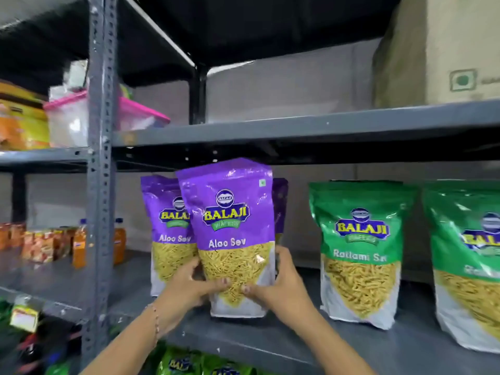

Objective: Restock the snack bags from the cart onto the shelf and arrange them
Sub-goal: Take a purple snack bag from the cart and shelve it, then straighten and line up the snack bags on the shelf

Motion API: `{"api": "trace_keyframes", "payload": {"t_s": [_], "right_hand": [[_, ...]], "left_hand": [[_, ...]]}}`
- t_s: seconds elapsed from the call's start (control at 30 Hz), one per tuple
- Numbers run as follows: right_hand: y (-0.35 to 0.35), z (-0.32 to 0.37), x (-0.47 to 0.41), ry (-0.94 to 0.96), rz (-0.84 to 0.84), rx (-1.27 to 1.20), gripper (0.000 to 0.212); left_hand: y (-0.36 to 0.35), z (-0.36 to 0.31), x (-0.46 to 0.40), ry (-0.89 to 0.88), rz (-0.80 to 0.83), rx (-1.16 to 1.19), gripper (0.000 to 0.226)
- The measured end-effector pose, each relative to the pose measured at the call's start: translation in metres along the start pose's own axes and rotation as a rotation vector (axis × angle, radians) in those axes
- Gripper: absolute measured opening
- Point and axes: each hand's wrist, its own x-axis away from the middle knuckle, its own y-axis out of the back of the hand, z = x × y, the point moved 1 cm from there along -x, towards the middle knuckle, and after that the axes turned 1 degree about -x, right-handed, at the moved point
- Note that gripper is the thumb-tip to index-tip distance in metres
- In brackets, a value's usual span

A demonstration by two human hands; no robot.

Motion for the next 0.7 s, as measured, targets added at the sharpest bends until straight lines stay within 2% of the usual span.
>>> {"api": "trace_keyframes", "payload": {"t_s": [0.1, 0.2, 0.43, 0.57, 0.63, 0.7], "right_hand": [[-0.006, -0.018, -0.017, -0.073, -0.007, 0.077, 0.078], [-0.012, -0.03, -0.03, -0.121, -0.016, 0.091, 0.081], [-0.016, -0.035, -0.035, -0.201, 0.002, 0.081, 0.077], [0.006, -0.024, -0.011, -0.15, 0.045, 0.066, 0.095], [0.028, -0.017, 0.009, -0.089, 0.021, 0.018, 0.09], [0.052, -0.013, 0.03, -0.027, -0.042, -0.082, 0.074]], "left_hand": [[-0.007, 0.014, -0.021, 0.007, -0.04, -0.063, 0.049], [-0.01, 0.024, -0.032, 0.008, -0.081, -0.056, 0.05], [-0.016, 0.028, -0.029, 0.011, -0.143, -0.09, 0.055], [-0.038, 0.011, -0.008, -0.029, -0.335, -0.216, 0.048], [-0.059, -0.001, 0.007, -0.074, -0.479, -0.264, 0.059], [-0.09, -0.016, 0.024, -0.218, -0.519, -0.177, 0.062]]}}
